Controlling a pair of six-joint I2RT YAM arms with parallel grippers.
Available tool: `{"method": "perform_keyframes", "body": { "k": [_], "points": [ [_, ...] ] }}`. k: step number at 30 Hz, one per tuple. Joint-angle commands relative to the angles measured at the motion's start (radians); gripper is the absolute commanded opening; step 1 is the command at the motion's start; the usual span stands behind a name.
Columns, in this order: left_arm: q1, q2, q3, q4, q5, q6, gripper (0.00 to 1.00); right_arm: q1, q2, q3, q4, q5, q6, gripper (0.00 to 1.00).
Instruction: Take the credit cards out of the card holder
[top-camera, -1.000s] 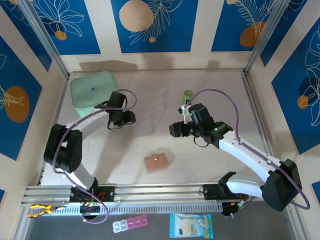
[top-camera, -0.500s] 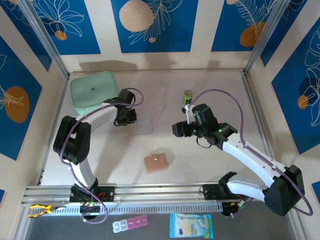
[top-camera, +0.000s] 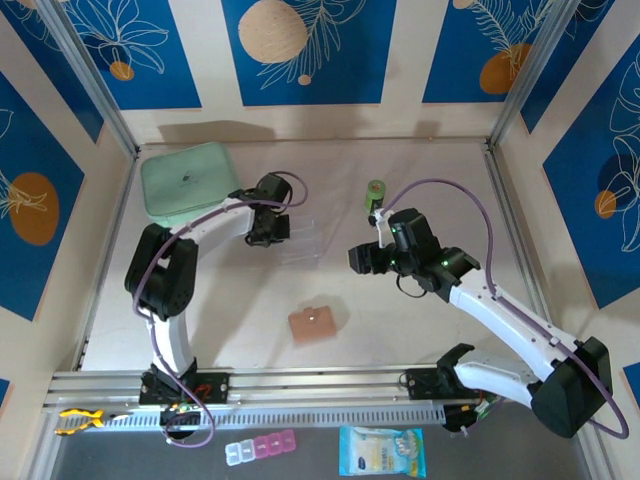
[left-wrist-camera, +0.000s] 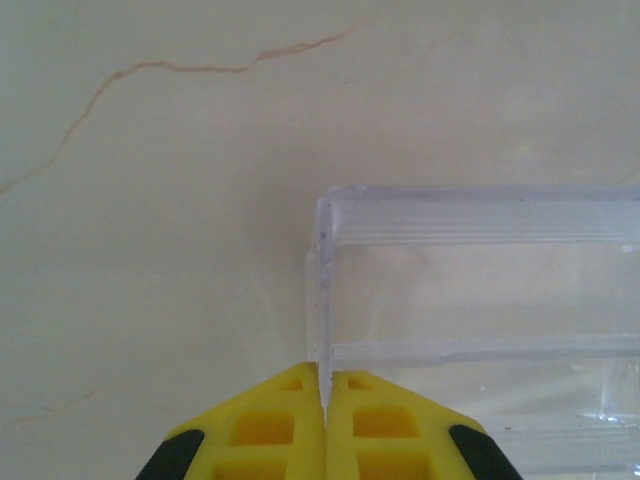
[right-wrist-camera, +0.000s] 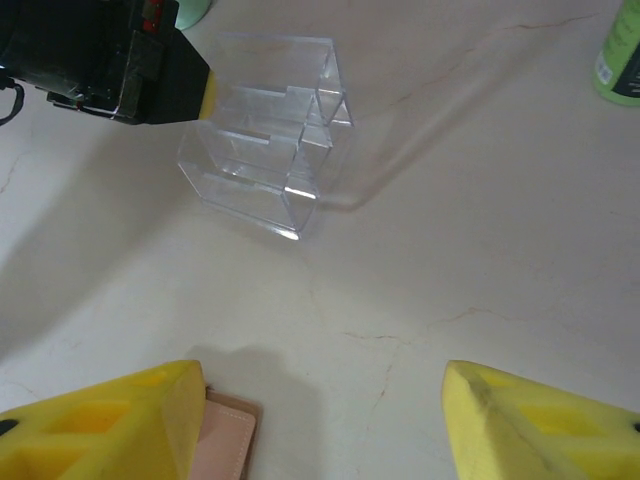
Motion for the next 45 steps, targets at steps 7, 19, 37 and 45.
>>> {"method": "perform_keyframes", "body": {
  "k": [7,19,37,45],
  "points": [
    [-0.069,0.137,0.224,-0.093,-0.042,-0.048,0.04,-0.057,-0.067,-0.015,-0.059,0.055,0.023,0.63],
    [-0.091,0.202,0.284,-0.122,-0.054,-0.066,0.1,-0.077,-0.115,-0.026,-0.087,0.04,0.025,0.63],
    [-0.093,0.157,0.261,-0.113,-0.029,-0.079,0.15,-0.078,-0.123,-0.01,-0.097,0.018,0.03,0.63],
    [-0.092,0.115,0.254,-0.118,-0.023,-0.076,0.18,-0.069,-0.111,-0.006,-0.096,-0.05,-0.004,0.63]
  ]
}}
